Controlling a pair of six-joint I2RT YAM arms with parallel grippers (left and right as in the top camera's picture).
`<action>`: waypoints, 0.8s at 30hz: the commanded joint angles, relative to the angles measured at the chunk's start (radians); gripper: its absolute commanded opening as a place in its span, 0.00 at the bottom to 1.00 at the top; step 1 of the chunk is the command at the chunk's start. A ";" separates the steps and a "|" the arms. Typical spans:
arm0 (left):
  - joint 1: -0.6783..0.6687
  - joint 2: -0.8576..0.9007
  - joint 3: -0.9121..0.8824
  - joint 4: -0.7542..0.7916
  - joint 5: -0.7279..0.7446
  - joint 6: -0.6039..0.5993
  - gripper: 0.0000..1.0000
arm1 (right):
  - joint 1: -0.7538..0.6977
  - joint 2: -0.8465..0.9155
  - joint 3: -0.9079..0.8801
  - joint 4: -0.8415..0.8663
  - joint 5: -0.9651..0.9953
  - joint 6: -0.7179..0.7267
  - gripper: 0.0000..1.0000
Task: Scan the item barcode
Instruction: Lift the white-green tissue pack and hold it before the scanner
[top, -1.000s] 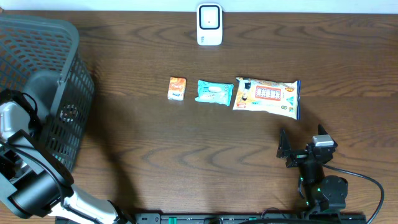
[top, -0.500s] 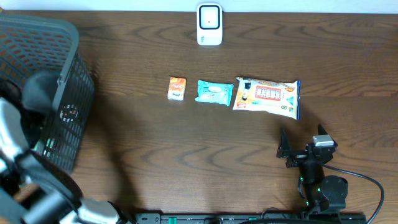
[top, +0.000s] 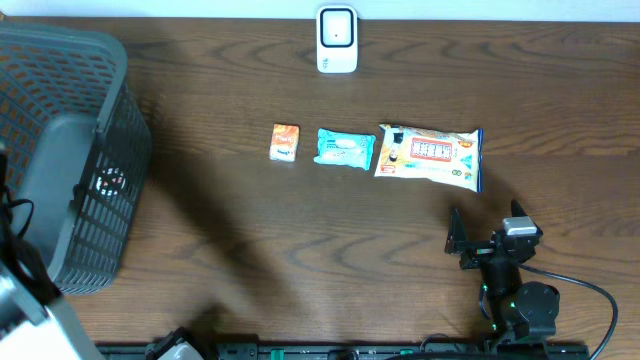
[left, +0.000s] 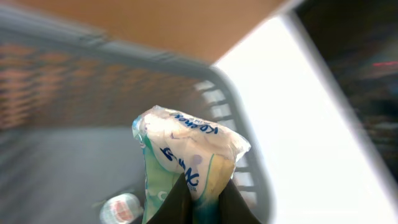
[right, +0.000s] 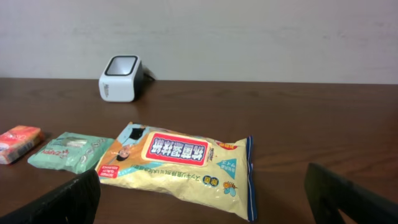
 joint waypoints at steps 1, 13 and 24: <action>-0.048 -0.049 0.008 0.064 0.216 -0.009 0.07 | -0.003 -0.002 -0.001 -0.003 0.000 0.010 0.99; -0.634 0.103 0.008 0.111 0.339 0.344 0.07 | -0.003 -0.002 -0.001 -0.003 0.000 0.011 0.99; -0.956 0.489 0.008 0.097 0.327 0.573 0.07 | -0.003 -0.002 -0.001 -0.003 0.000 0.010 0.99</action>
